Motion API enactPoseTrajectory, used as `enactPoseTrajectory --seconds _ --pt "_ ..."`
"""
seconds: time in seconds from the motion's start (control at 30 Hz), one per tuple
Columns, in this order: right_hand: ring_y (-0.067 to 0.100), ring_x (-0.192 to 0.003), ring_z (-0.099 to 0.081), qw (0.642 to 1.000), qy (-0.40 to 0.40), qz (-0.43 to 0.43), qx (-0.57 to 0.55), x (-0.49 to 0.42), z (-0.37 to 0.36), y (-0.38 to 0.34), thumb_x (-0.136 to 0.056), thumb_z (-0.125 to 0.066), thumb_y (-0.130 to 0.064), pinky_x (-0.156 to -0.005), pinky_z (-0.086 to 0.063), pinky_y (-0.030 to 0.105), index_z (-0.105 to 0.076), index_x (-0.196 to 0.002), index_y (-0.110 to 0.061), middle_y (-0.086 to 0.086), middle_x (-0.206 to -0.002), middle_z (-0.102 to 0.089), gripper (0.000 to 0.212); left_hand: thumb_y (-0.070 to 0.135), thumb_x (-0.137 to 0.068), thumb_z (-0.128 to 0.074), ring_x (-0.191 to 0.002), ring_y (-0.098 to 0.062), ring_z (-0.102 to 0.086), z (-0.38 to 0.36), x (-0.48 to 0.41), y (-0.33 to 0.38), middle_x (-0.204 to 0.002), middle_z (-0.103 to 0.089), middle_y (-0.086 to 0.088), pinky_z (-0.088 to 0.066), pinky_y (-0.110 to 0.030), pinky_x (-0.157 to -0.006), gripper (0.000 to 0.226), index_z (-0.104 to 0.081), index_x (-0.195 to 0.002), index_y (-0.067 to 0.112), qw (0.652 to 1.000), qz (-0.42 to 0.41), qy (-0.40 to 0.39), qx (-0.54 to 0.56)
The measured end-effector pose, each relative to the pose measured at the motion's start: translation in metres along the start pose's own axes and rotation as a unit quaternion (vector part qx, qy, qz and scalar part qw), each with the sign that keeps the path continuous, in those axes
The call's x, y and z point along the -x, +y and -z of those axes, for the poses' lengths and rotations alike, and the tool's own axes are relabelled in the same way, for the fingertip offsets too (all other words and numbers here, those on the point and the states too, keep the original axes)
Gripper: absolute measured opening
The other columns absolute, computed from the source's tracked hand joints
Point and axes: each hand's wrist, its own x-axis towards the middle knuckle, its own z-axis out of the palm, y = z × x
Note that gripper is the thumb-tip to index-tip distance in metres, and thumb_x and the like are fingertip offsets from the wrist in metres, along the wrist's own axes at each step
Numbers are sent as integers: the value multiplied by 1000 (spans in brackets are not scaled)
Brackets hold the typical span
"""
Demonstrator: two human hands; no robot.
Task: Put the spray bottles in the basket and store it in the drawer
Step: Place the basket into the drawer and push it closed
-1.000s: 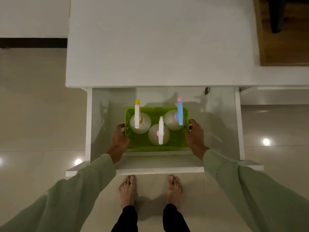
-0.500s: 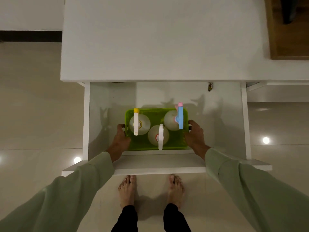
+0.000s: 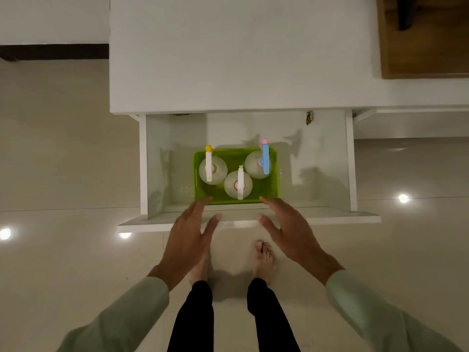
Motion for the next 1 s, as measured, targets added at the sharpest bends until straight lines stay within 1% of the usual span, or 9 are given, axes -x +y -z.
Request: enactPoseTrajectory --seconds 0.07,0.13,0.3,0.43,0.53,0.6,0.7,0.8,1.0 --pt "19 -120 -60 992 -28 55 114 5 -10 4 -101 -56 -40 -103 -42 39 -57 -140 -20 -3 -134 -66 44 49 -94 -53 -120 -19 -59 -8 6 -7 -132 -63 2 -42 -41 -107 45 -53 -132 26 993 -60 -17 -98" --pt "23 -109 -64 976 -14 89 197 3 -16 7 -98 -62 -29 -95 -45 40 -66 -129 -18 -2 -122 -71 33 35 -93 -60 -116 -22 -62 -11 2 -13 -124 -68 2 -43 -41 -104 34 -62 -125 24 985 -92 -16 -145" --pt "25 -82 -66 945 40 122 299 -7 -22 7 -87 -74 -13 -72 -52 40 -71 -106 -16 0 -96 -72 20 20 -89 -68 -105 -27 -68 -13 -6 -16 -113 -73 -4 -50 -43 -96 30 -67 -118 17 970 -127 7 -209" --pt "28 -94 -64 947 41 107 301 -20 -20 4 -96 -59 -10 -80 -50 43 -67 -115 -14 3 -106 -71 21 17 -88 -69 -108 -33 -66 -7 -18 -12 -116 -72 -10 -49 -46 -99 30 -67 -118 12 970 -138 40 -197" --pt "32 -115 -63 942 80 108 307 -34 -14 1 -86 -70 -4 -89 -52 45 -69 -114 -12 9 -123 -69 29 18 -88 -70 -125 -36 -56 -1 -31 -5 -131 -63 -14 -42 -53 -108 37 -63 -124 10 956 -148 91 -235" --pt "37 -133 -53 931 113 118 326 -46 -8 -1 -83 -72 -2 -102 -47 51 -66 -126 -11 16 -142 -58 44 20 -89 -68 -138 -36 -43 4 -42 0 -145 -51 -16 -34 -56 -114 47 -56 -133 10 948 -152 121 -253" --pt "40 -150 -31 923 147 127 331 -68 4 -9 -84 -71 -1 -115 -35 56 -44 -151 -14 22 -162 -32 73 23 -90 -66 -150 -34 -19 12 -62 9 -160 -25 -16 -21 -57 -120 66 -36 -148 11 941 -153 150 -261" --pt "39 -156 -15 915 178 139 335 -90 19 -17 -82 -75 -2 -120 -28 58 -24 -160 -18 20 -169 -11 95 27 -88 -67 -152 -33 -6 22 -86 19 -165 -9 -15 -15 -54 -122 86 -16 -155 14 931 -151 170 -286" --pt "40 -157 -3 899 215 145 351 -138 51 -28 -83 -80 -22 -125 -14 59 -8 -163 -20 21 -170 -2 107 28 -87 -68 -153 -33 1 45 -136 36 -165 0 -15 -10 -52 -124 98 0 -156 15 915 -162 193 -314"
